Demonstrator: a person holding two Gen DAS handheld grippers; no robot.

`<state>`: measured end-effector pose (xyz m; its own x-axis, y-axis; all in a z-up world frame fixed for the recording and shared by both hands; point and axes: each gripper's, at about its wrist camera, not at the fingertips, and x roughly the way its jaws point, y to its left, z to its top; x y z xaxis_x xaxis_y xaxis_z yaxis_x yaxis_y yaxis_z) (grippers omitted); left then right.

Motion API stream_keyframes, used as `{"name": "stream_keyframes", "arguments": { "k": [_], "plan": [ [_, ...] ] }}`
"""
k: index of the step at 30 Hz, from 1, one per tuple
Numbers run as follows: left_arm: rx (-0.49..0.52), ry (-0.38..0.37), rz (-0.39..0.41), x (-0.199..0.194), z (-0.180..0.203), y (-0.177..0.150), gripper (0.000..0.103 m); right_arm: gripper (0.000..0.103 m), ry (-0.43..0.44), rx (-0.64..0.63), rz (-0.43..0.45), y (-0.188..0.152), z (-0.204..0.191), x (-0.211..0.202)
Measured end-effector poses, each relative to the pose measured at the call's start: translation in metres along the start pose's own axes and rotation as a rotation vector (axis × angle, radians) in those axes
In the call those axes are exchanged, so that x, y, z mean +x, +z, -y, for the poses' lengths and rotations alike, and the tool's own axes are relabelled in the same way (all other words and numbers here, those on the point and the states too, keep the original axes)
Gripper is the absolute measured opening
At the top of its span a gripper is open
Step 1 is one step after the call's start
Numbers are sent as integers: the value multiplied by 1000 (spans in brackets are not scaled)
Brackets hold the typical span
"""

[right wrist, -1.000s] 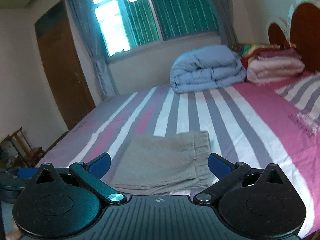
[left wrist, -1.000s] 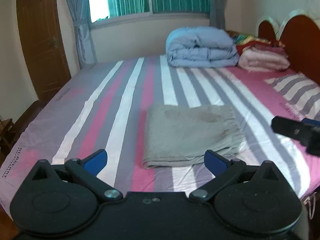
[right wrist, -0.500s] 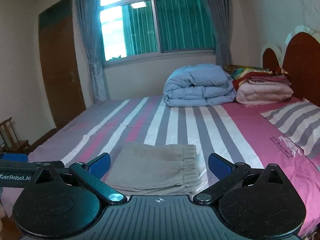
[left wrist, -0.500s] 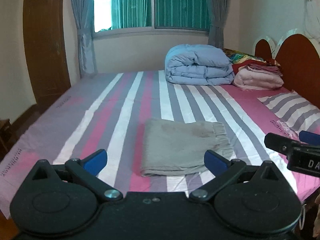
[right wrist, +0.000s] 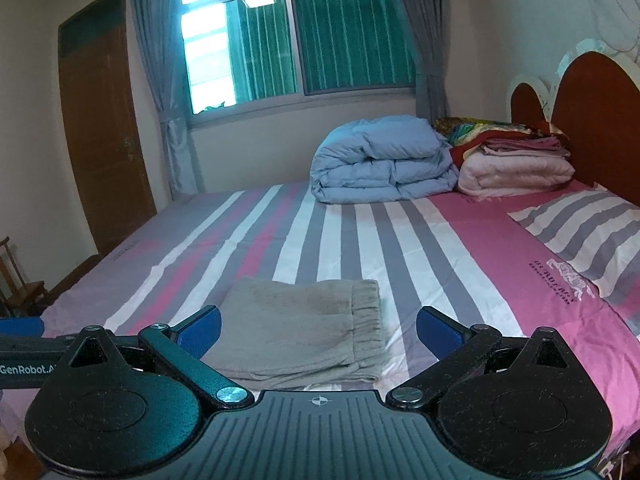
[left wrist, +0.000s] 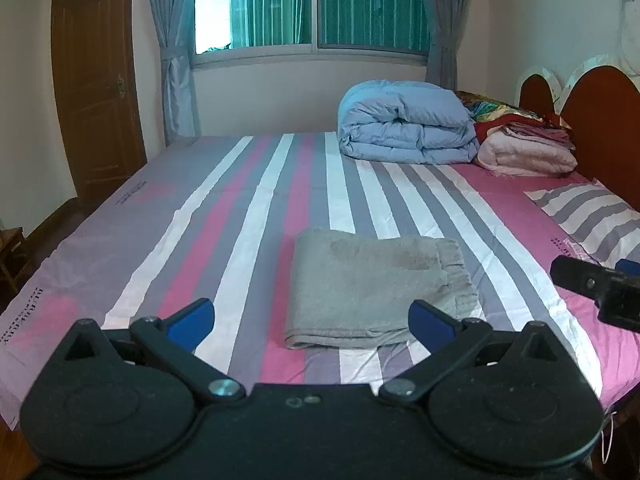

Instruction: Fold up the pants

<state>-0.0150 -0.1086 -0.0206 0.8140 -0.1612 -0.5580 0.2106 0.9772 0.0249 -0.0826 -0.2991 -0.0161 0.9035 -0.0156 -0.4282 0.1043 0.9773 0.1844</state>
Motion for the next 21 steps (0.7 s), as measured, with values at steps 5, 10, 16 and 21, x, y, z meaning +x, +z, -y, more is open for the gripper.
{"name": "stream_keyframes", "arguments": {
  "k": [5,10,16,21],
  "plan": [
    [0,-5,-16,4,0,-1,97,103,8,-2,-7,0,1,5],
    [6,0,-19,7,-1,-1,97,103,8,0,-11,-1,2,6],
    [4,4,-28,8,-1,-1,97,103,0,0,-11,-2,4,7],
    [5,7,-31,9,0,-2,97,103,6,-7,-23,-4,3,8]
  ]
}}
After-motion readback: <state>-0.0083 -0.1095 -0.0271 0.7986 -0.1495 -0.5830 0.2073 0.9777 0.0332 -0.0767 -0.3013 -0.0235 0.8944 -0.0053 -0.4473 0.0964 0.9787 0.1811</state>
